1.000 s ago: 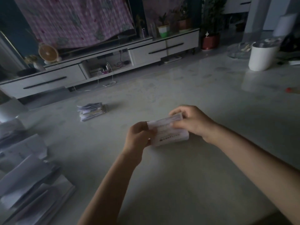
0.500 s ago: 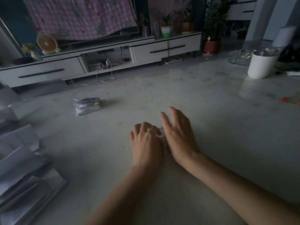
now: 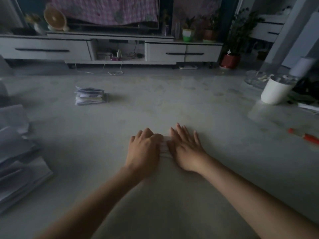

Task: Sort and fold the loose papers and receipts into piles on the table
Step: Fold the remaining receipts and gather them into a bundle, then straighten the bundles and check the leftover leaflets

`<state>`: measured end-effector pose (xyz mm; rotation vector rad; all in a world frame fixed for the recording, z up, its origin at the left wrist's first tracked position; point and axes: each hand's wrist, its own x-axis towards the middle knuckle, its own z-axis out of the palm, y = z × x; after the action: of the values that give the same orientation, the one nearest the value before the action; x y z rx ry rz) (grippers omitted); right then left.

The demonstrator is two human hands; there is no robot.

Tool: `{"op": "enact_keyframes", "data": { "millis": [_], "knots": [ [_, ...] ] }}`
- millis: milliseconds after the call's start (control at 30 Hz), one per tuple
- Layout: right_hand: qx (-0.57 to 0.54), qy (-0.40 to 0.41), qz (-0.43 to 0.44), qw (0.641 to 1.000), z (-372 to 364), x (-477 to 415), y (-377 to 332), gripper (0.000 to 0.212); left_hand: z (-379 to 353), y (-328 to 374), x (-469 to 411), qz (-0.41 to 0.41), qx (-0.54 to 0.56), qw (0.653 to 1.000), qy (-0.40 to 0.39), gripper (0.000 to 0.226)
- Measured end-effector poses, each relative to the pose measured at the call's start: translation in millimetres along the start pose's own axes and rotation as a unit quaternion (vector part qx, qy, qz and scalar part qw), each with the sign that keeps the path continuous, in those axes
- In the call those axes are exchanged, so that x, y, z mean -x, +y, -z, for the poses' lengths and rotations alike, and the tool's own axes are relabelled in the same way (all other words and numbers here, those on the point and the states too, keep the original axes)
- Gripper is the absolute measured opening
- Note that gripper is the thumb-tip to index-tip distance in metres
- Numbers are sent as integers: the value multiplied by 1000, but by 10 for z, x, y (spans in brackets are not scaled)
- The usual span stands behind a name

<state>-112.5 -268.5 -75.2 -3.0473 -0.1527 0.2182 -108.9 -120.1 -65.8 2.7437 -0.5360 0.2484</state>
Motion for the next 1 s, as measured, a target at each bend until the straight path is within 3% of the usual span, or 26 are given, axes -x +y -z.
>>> {"op": "enact_keyframes", "data": {
  "millis": [100,233,300,367,433,500,600,700,800,867,1000],
  "knots": [
    [21,-30,-17,999,82,-13,-35,56,108,41,-104,1,-52,995,-83,47],
    [109,-11,-64,992,110,-37,-90,57,333,177,-361,18,-60,977,-203,41],
    [130,124,-62,982,33,-18,-117,56,420,179,-567,18,-90,954,-285,30],
    [135,201,-47,969,-14,30,-133,47,433,140,-730,37,-88,931,-351,20],
    [53,240,-7,969,-144,23,-107,27,402,115,-833,76,-87,907,-405,22],
    [-18,282,34,959,-99,62,-99,26,423,170,-876,72,-111,905,-404,22],
    [-61,195,0,979,133,4,-49,32,363,162,-873,84,-83,919,-375,52],
    [-116,-12,-29,993,458,-89,-2,47,387,112,-801,91,-43,922,-373,46],
    [-142,-128,-39,981,666,-115,-27,56,395,96,-784,80,-23,926,-367,51],
    [-117,-157,-36,980,669,-133,-41,50,360,79,-780,69,-23,925,-373,57],
    [-109,-92,-19,990,642,-171,-26,41,384,45,-697,36,-34,946,-320,53]
  ]
}}
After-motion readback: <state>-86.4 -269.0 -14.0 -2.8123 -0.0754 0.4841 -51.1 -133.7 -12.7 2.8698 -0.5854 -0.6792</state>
